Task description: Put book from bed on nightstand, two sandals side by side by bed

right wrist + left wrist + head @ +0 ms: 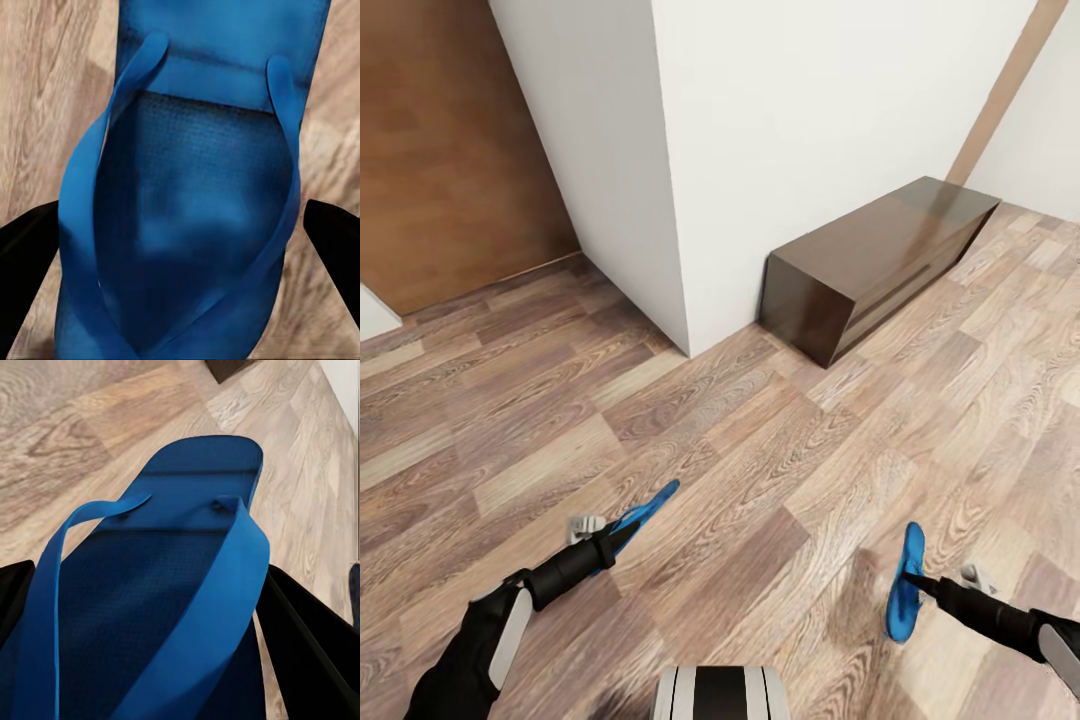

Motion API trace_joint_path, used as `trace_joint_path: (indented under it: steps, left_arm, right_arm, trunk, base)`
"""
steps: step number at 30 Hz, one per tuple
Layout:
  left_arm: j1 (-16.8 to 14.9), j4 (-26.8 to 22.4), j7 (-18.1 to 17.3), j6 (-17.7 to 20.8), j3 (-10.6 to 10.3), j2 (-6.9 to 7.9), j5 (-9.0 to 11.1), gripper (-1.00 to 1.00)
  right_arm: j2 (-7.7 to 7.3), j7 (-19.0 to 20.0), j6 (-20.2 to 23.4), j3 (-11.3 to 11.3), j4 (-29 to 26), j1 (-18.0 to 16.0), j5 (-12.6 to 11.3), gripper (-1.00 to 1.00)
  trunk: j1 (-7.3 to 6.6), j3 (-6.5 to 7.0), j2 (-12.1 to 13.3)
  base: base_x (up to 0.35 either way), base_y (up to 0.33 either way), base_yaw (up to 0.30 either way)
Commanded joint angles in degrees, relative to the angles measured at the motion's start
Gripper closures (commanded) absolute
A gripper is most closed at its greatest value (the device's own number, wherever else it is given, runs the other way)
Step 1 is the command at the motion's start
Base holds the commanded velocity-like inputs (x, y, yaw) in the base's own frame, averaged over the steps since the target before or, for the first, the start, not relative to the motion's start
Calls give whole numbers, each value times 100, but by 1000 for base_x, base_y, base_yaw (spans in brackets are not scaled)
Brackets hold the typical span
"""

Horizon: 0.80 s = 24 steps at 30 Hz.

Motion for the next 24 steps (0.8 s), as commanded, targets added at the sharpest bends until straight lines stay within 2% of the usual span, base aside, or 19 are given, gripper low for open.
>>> trace_joint_path:
  steps: [1, 3, 6, 9, 15, 24]
  left_arm:
    - [-3, 3, -12, 50, 3, -4, 31, 100]
    - [-3, 4, -12, 48, 1, -29, 27, 100]
    - [7, 46, -6, 42, 2, -64, 17, 100]
    - [20, 498, 1, 27, 12, -52, 2, 100]
    - [23, 1258, 19, -25, 6, 16, -22, 100]
    - [23, 1347, 8, -32, -258, -8, -12, 100]
  right_arm:
    - [-58, 204, 51, -8, 100, 3, -37, 100]
    - [-182, 688, 42, -7, 601, 11, -39, 100]
    - [-230, 945, 1, -5, 1172, 16, -38, 100]
    - [-250, 1092, -365, 0, 1813, 15, -29, 100]
    - [-214, 1126, -1227, 2, 2026, 15, -23, 100]
    - [-209, 1128, -1325, 2, 2193, 14, -30, 100]
  trunk:
    - [-3, 19, 0]
    - [-8, 64, 3]
    - [-16, 130, 7]
    - [-24, 197, 11]
    - [-39, 329, 19]
    - [-62, 529, 31]
  base:
    - [0, 0, 0]
    - [0, 0, 0]
    - [0, 0, 0]
    - [0, 0, 0]
    - [0, 0, 0]
    - [0, 0, 0]
